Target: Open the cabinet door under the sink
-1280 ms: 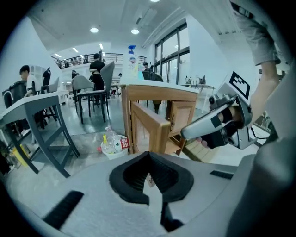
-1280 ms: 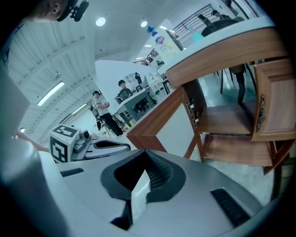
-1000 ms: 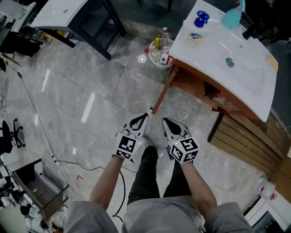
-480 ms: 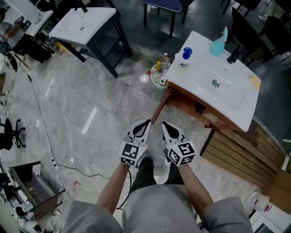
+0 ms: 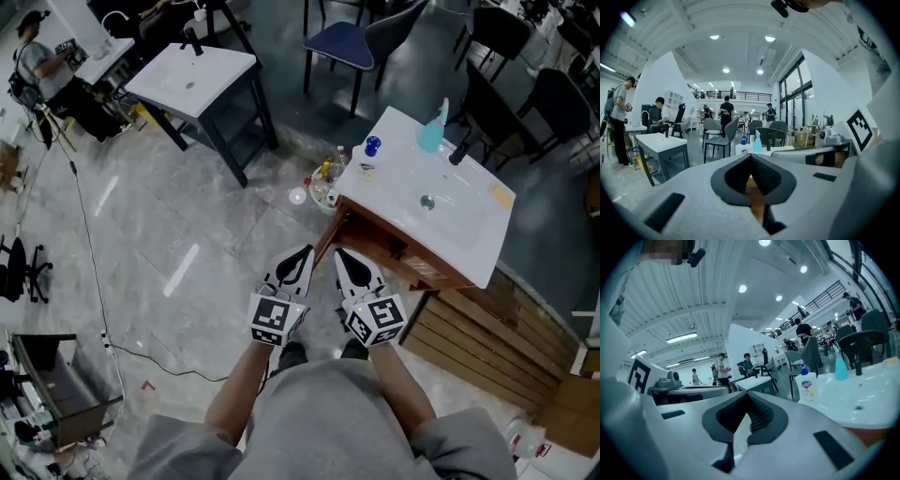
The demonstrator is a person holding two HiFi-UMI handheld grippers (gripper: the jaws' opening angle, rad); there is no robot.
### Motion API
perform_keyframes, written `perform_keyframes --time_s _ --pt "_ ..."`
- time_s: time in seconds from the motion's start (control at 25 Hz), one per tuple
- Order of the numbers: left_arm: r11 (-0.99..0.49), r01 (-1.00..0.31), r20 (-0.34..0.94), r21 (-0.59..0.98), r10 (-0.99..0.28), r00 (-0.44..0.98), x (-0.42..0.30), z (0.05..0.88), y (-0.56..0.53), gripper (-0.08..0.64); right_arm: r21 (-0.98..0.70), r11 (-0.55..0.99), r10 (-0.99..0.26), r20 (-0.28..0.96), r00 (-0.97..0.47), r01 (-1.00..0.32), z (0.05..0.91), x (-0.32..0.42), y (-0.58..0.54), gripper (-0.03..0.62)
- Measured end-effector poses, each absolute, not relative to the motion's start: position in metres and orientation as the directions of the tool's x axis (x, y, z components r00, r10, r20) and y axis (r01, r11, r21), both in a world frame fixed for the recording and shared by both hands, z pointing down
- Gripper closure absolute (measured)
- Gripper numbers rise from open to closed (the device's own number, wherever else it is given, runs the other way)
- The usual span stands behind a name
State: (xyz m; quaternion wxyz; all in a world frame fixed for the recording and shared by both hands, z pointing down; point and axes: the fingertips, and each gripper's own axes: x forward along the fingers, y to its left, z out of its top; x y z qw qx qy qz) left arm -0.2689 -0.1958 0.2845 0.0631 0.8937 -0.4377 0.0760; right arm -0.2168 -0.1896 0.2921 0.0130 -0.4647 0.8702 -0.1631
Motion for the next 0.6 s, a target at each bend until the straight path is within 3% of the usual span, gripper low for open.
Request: perform_keyframes --time_s 0.6 --pt "-0.586 -0.810 0.103 0.024 -0.804 0.585 -0.263 0.236 -0.185 0.554 -0.228 0.562 -0.811 0.034 -0.584 -0.795 0.241 -0.214 -0.178 0.583"
